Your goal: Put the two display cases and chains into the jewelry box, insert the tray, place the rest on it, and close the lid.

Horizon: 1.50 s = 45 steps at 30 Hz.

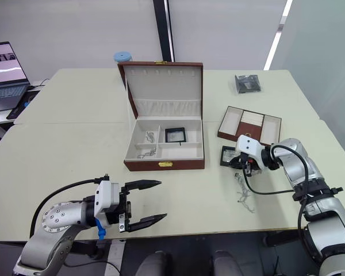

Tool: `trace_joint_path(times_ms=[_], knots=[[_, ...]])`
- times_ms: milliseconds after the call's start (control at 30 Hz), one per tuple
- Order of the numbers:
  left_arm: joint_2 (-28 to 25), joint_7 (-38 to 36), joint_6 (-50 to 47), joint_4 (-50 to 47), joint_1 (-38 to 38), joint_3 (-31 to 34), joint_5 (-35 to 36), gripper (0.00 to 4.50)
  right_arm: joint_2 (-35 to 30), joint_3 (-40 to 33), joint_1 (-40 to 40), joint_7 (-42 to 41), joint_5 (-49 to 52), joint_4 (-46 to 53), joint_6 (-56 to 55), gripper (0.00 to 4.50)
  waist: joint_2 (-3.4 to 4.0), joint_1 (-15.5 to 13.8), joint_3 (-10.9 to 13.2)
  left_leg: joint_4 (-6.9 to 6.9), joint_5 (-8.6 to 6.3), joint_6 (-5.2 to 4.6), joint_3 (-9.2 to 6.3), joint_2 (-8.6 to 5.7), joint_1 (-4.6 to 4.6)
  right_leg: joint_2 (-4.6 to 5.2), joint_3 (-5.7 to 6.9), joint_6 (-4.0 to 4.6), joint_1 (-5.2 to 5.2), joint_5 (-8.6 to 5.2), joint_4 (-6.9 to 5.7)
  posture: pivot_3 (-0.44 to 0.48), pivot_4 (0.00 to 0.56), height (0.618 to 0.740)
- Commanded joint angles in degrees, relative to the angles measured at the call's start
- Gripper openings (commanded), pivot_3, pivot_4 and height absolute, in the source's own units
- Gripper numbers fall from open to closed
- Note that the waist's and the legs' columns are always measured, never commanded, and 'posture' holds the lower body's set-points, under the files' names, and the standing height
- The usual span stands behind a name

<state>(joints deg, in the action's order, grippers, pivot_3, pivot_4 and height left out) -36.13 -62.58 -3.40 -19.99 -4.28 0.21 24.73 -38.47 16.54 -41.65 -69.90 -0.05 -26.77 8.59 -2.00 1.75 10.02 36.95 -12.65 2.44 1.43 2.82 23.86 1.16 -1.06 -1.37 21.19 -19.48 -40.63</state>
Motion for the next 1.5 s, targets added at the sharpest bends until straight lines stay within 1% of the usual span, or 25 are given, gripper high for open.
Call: trace_joint_path(times_ms=[33, 133, 233, 400, 533, 667, 733, 933, 1100, 1333, 1500], knots=[[0.2, 0.7, -0.1, -1.5, 0.5, -0.8, 0.1, 4.5, 0.0, -1.1, -1.0, 0.1, -0.3, -0.3, -0.7, 0.01, 0.0, 0.0, 0.0, 0.0, 0.0, 0.0, 0.0, 0.0, 0.0, 0.0, 0.0, 0.0, 0.0, 0.0, 0.0, 0.0, 0.15, 0.74], [0.3, 1.3, 0.0, -1.7, 0.5, -0.9, 0.3, 4.5, -0.3, -1.6, -1.4, -0.8, 0.4, -0.1, -0.6, 0.01, 0.0, 0.0, 0.0, 0.0, 0.0, 0.0, 0.01, 0.0, -0.01, 0.0, -0.01, 0.0, -0.01, 0.0, -0.01, 0.0, 0.15, 0.74], [0.5, 2.1, 0.2, -1.7, 0.3, -0.9, 0.3, 4.5, -1.2, -2.3, -2.0, -4.4, 2.7, 2.8, 1.8, 0.01, 0.01, 0.0, 0.0, 0.0, 0.0, 0.0, 0.0, 0.0, 0.0, 0.0, 0.0, 0.0, 0.0, 0.0, -0.01, 0.0, 0.15, 0.74], [1.2, 4.6, 0.2, -1.8, -0.2, 0.0, 0.2, 4.5, -1.5, -2.6, -5.9, -7.0, 3.9, 5.5, 6.1, 0.01, 0.07, 0.1, 0.0, 0.0, 0.0, 0.0, 0.02, -0.01, 0.0, 0.01, -0.03, 0.0, 0.02, 0.0, -0.04, 0.0, 0.15, 0.74], [2.7, 8.8, -0.2, -3.0, -2.3, 2.2, 0.6, 4.5, 0.5, -2.8, -10.4, -7.6, 5.4, 6.7, 8.0, 0.01, 0.09, 0.2, 0.1, 0.0, 0.0, 0.0, -0.01, 0.02, 0.0, 0.0, -0.02, 0.0, 0.05, 0.0, -0.05, 0.0, 0.15, 0.74], [4.5, 13.8, 0.1, -4.7, -6.2, 4.7, 0.0, 4.5, 4.7, -1.5, -13.7, -7.7, 5.8, 7.5, 10.7, 0.01, 0.09, 0.1, 0.1, -0.02, 0.0, 0.0, -0.03, 0.02, 0.0, 0.02, 0.0, 0.0, 0.05, 0.0, -0.05, 0.0, 0.15, 0.74], [5.3, 16.0, -0.1, -5.7, -8.2, 5.6, -0.4, 4.5, 6.5, -0.2, -15.0, -7.7, 4.8, 7.0, 10.0, 0.01, 0.1, 0.1, 0.1, -0.01, 0.0, 0.0, -0.03, 0.03, 0.0, 0.04, -0.01, 0.0, 0.04, 0.0, -0.05, 0.0, 0.15, 0.74], [7.8, 22.2, 0.9, -9.4, -15.0, 8.6, -1.7, 4.5, 13.6, 3.8, -22.3, -6.8, 2.0, -0.6, 13.8, 0.01, 0.12, 0.1, 0.1, -0.01, 0.0, 0.0, -0.04, -0.01, 0.01, 0.09, 0.03, 0.01, 0.07, 0.0, -0.09, 0.0, 0.15, 0.74], [10.6, 26.0, 2.4, -12.0, -19.8, 9.9, -3.1, 4.5, 19.4, 5.9, -27.4, -7.2, 0.1, -10.0, 12.3, 0.01, 0.12, 0.1, 0.1, -0.03, 0.0, 0.0, -0.04, 0.01, 0.01, 0.09, 0.04, 0.02, 0.1, 0.0, -0.1, 0.0, 0.15, 0.74], [13.2, 29.3, 3.8, -14.8, -24.9, 10.1, -4.7, 4.5, 24.8, 7.3, -31.0, -8.2, -2.6, -21.0, 8.7, 0.01, 0.13, 0.1, 0.1, -0.03, 0.0, 0.0, -0.02, -0.02, 0.03, 0.12, 0.02, 0.02, 0.1, 0.01, -0.08, 0.0, 0.15, 0.74], [14.3, 31.0, 4.2, -15.8, -25.9, 9.9, -5.6, 4.5, 27.0, 7.1, -32.2, -8.5, -4.1, -25.5, 7.9, 0.01, 0.14, 0.1, 0.1, -0.06, -0.01, 0.0, -0.01, 0.0, 0.02, 0.11, 0.03, 0.04, 0.13, 0.0, -0.09, 0.0, 0.15, 0.74]])
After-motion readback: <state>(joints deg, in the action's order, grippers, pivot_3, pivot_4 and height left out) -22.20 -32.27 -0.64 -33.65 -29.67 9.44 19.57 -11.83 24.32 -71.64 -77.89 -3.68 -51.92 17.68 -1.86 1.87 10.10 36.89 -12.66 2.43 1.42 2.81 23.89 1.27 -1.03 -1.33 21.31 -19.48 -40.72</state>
